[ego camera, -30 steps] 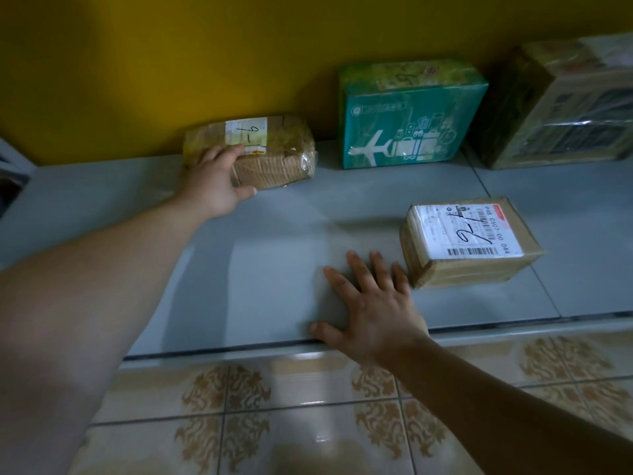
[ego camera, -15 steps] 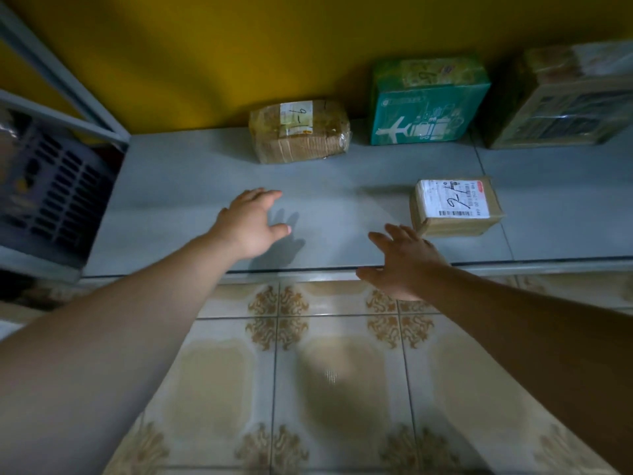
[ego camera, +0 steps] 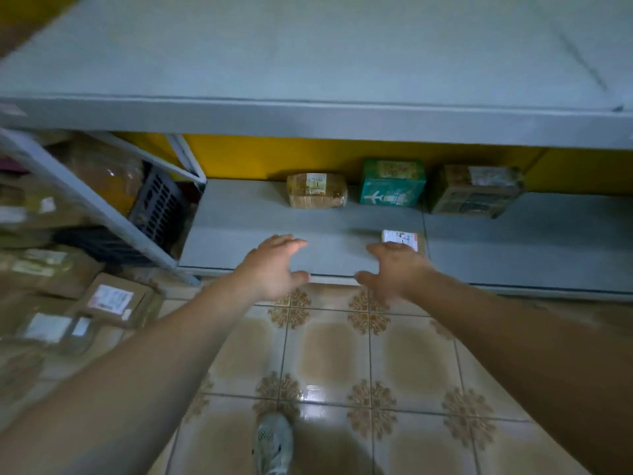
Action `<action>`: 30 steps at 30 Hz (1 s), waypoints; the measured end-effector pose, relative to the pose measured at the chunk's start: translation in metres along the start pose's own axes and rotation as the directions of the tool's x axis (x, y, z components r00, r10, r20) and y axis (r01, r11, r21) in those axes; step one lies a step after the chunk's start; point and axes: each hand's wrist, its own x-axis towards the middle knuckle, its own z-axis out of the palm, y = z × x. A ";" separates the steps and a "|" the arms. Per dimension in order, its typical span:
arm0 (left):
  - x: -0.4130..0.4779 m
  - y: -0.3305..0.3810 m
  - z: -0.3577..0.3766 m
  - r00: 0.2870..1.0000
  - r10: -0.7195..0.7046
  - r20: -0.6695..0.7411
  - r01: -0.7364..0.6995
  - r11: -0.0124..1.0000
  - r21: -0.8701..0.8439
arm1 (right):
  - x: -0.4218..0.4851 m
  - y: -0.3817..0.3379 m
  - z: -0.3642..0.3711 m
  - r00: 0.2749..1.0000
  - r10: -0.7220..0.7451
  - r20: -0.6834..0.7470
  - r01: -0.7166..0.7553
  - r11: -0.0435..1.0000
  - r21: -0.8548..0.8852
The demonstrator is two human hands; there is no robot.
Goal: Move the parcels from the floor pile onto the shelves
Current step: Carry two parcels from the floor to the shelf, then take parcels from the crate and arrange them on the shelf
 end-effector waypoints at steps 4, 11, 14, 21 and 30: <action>-0.108 0.021 -0.064 0.995 -0.089 -0.053 0.085 0.993 -0.076 | -0.079 -0.041 -0.071 0.991 -0.115 -0.066 0.116 0.993 0.016; -0.292 0.015 -0.173 0.949 -0.222 -0.223 0.203 0.973 -0.107 | -0.193 -0.137 -0.181 0.943 -0.274 -0.188 0.271 0.962 -0.043; -0.362 -0.011 -0.204 0.920 -0.262 -0.292 0.243 0.965 -0.099 | -0.226 -0.201 -0.205 0.917 -0.339 -0.211 0.332 0.941 -0.068; -0.518 -0.118 -0.229 0.838 -0.430 -0.337 0.361 0.899 -0.249 | -0.272 -0.389 -0.196 0.836 -0.500 -0.226 0.480 0.866 -0.139; -0.569 -0.231 -0.232 0.808 -0.533 -0.252 0.446 0.832 -0.331 | -0.268 -0.545 -0.163 0.771 -0.625 -0.121 0.590 0.773 -0.231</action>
